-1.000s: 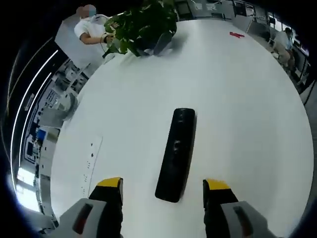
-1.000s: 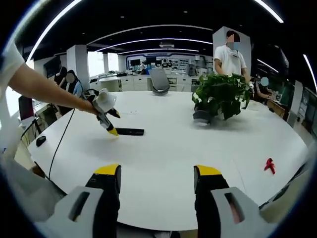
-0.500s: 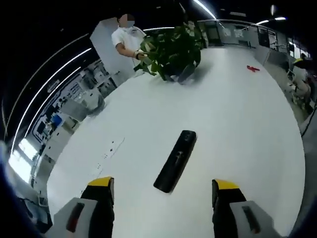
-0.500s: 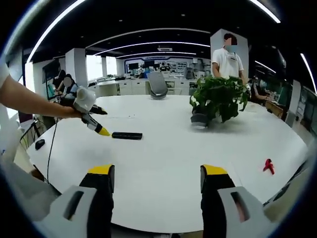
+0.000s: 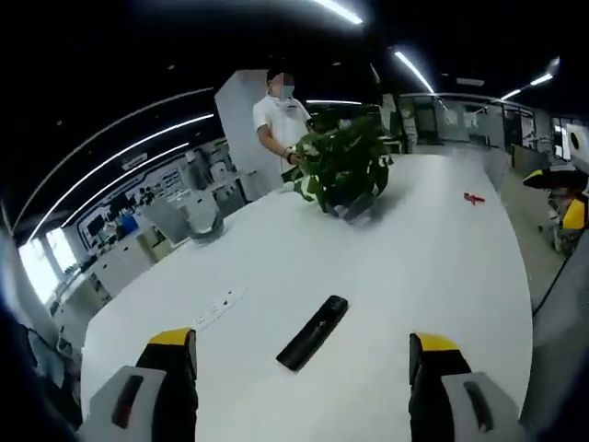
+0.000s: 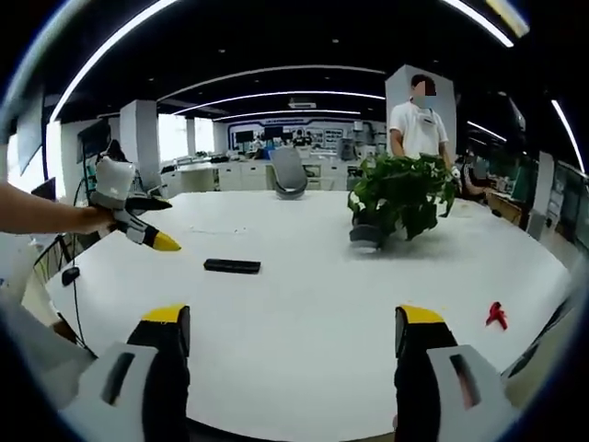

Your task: Press the specified remote control buttons in sequence, fully releasing each button before pressing the next.

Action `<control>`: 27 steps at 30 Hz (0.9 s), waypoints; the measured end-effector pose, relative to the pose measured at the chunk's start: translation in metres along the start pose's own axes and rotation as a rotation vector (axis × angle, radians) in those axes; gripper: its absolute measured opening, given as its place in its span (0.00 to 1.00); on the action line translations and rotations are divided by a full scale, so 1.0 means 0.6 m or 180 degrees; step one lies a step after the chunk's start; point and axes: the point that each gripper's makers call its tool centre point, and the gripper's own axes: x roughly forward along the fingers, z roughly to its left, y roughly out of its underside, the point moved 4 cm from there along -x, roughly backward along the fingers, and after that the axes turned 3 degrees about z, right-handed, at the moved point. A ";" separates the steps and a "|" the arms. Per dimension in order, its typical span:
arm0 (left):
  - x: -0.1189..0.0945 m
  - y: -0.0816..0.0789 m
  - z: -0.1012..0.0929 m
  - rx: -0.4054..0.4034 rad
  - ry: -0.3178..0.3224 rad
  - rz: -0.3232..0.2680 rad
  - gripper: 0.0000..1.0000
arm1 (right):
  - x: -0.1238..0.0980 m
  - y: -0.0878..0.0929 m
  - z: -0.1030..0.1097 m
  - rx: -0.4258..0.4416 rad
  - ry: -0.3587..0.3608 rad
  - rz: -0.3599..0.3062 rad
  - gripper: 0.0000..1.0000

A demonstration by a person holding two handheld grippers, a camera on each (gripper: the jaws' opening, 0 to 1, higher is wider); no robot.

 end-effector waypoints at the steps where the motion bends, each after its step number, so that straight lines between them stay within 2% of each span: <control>1: -0.005 0.000 -0.001 -0.0038 -0.0018 -0.0017 1.00 | -0.001 -0.001 0.000 -0.0008 0.0015 -0.0023 1.00; 3: -0.019 -0.001 -0.006 -0.0190 -0.0029 -0.0073 1.00 | -0.001 -0.003 -0.002 -0.0007 0.0024 -0.0053 1.00; 7: -0.052 -0.005 -0.014 -0.0218 -0.0070 -0.0198 1.00 | 0.000 -0.001 -0.005 0.0025 0.0009 -0.0031 1.00; 9: -0.073 -0.010 -0.023 -0.0367 -0.0056 -0.0282 1.00 | 0.001 0.001 -0.005 0.0031 -0.0003 -0.0011 1.00; 15: -0.138 -0.019 -0.049 -0.0461 -0.0146 -0.0484 1.00 | 0.003 0.004 -0.007 0.0048 -0.0021 0.0023 1.00; 17: -0.164 -0.017 -0.056 -0.0544 -0.0233 -0.0565 1.00 | 0.002 0.003 -0.008 0.0064 -0.0012 0.0004 1.00; 20: -0.203 -0.007 -0.069 -0.0832 -0.0282 -0.0732 1.00 | 0.002 0.002 -0.010 0.0079 0.0011 -0.0001 1.00; 22: -0.222 0.003 -0.080 -0.0892 -0.0292 -0.0812 1.00 | 0.003 0.004 -0.010 0.0074 0.0015 0.0024 1.00; 27: -0.251 0.028 -0.106 -0.1009 -0.0326 -0.0754 1.00 | 0.006 0.009 -0.006 -0.0021 0.0009 0.0089 1.00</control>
